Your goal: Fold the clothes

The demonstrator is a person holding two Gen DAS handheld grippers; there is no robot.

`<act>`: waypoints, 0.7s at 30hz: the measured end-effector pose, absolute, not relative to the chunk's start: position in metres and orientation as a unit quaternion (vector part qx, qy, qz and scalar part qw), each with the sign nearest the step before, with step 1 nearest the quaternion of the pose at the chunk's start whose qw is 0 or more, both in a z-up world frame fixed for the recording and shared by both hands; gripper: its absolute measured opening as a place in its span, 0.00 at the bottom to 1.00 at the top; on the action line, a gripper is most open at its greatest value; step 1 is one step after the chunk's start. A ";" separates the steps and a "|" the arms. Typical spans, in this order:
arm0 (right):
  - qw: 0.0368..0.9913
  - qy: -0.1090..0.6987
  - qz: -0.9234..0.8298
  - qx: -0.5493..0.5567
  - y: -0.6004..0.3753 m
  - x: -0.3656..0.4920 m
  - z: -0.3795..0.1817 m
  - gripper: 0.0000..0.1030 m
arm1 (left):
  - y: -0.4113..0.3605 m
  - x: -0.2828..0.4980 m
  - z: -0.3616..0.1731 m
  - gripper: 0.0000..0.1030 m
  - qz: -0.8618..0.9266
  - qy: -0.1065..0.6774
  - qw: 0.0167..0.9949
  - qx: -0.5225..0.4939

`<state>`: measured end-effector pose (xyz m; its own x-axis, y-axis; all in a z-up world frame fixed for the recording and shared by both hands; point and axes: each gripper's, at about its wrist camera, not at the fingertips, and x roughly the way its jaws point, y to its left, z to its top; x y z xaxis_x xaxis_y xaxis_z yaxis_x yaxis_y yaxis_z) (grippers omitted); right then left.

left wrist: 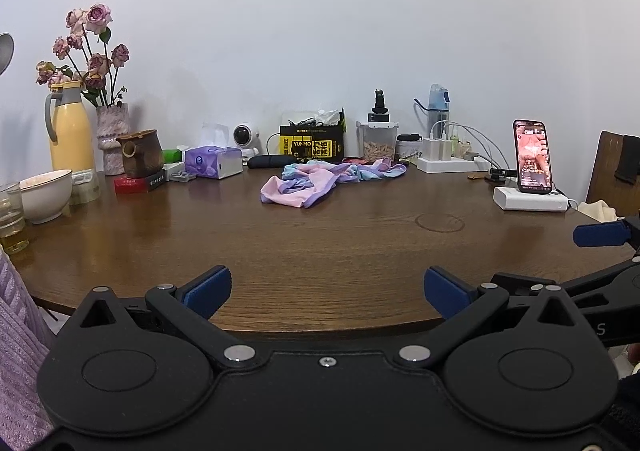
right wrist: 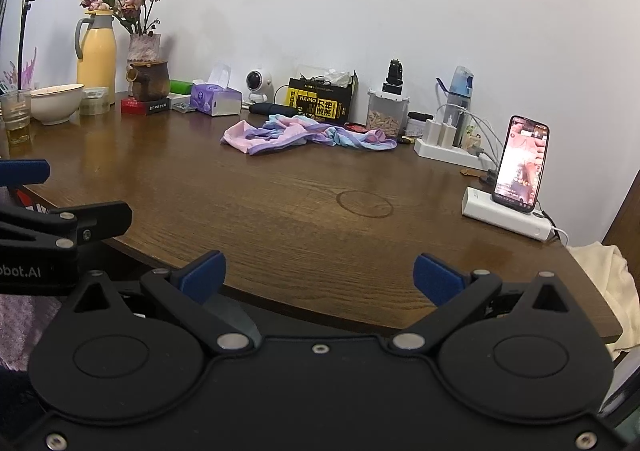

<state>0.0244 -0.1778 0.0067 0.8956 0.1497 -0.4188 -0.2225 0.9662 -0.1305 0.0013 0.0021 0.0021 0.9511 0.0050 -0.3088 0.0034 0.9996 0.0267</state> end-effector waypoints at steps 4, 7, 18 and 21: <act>0.969 0.211 0.096 -0.087 -0.175 0.026 0.002 0.99 | 0.000 0.001 0.002 1.00 0.001 0.153 0.988 0.016; 0.969 0.207 0.096 -0.092 -0.173 0.025 0.006 0.99 | 0.002 0.001 0.003 1.00 -0.001 0.158 0.987 0.014; 0.967 0.215 0.098 -0.091 -0.175 0.032 0.007 0.99 | 0.000 0.005 0.001 1.00 -0.002 0.168 0.986 0.012; 0.967 0.216 0.097 -0.092 -0.176 0.032 0.006 0.99 | -0.001 0.005 0.001 1.00 -0.002 0.168 0.986 0.014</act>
<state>0.0315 -0.1762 0.0064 0.8879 0.1472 -0.4358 -0.2268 0.9643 -0.1365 0.0049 -0.0013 0.0006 0.9437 0.0013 -0.3309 0.0079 0.9996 0.0265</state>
